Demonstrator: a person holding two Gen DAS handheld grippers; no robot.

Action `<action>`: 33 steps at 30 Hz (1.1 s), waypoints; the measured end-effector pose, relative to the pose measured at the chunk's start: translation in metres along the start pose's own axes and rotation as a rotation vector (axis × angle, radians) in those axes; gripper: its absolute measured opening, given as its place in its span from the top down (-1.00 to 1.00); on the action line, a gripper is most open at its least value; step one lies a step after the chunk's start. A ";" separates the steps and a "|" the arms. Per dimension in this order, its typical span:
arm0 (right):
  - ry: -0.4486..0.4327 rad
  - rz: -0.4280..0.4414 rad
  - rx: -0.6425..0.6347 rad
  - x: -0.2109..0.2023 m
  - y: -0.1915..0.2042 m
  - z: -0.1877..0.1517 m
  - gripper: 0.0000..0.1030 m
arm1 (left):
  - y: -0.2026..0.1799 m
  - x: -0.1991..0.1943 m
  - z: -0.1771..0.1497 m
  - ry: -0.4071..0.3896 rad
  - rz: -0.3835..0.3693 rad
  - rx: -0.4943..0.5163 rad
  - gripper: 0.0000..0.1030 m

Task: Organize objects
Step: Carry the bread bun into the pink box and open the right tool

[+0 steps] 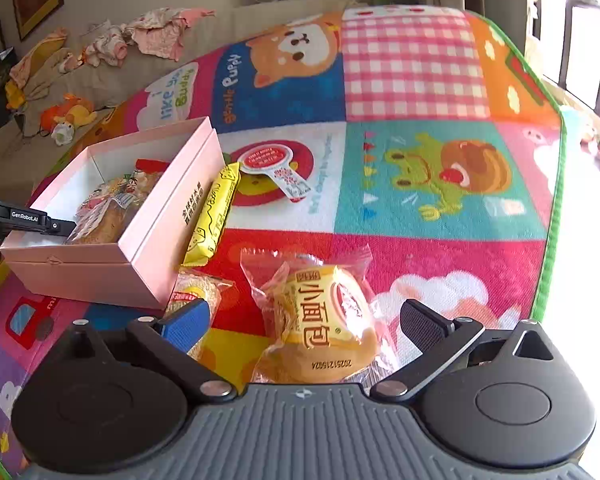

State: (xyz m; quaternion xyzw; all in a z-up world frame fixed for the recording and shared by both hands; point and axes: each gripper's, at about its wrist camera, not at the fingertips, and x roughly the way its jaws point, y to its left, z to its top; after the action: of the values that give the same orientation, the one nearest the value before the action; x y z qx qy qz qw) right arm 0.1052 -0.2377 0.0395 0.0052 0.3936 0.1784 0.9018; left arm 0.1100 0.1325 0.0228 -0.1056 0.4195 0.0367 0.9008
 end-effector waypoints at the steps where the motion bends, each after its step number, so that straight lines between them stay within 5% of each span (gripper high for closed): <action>1: 0.016 0.020 0.018 0.002 -0.001 -0.003 -0.91 | 0.000 0.000 0.000 0.001 0.002 0.001 0.64; 6: 0.026 0.108 -0.044 -0.007 0.020 -0.013 -0.87 | -0.002 0.000 -0.001 -0.003 0.010 0.004 0.64; 14: 0.026 0.005 0.109 0.020 0.002 0.006 -0.83 | -0.003 0.000 -0.001 0.000 0.014 0.013 0.64; 20: 0.062 -0.038 0.021 0.023 0.019 0.012 -0.23 | 0.000 0.000 0.000 0.000 0.004 0.007 0.64; 27: 0.120 -0.038 -0.091 -0.024 0.037 -0.005 -0.15 | 0.002 0.000 -0.001 -0.008 -0.008 0.001 0.64; 33: 0.065 0.027 -0.145 -0.079 0.060 -0.005 -0.15 | 0.003 0.000 -0.002 -0.010 -0.012 0.002 0.64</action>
State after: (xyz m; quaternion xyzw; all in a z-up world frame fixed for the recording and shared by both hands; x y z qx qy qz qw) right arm 0.0329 -0.2076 0.1010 -0.0606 0.4084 0.2189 0.8841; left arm 0.1078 0.1346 0.0214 -0.1068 0.4142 0.0314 0.9034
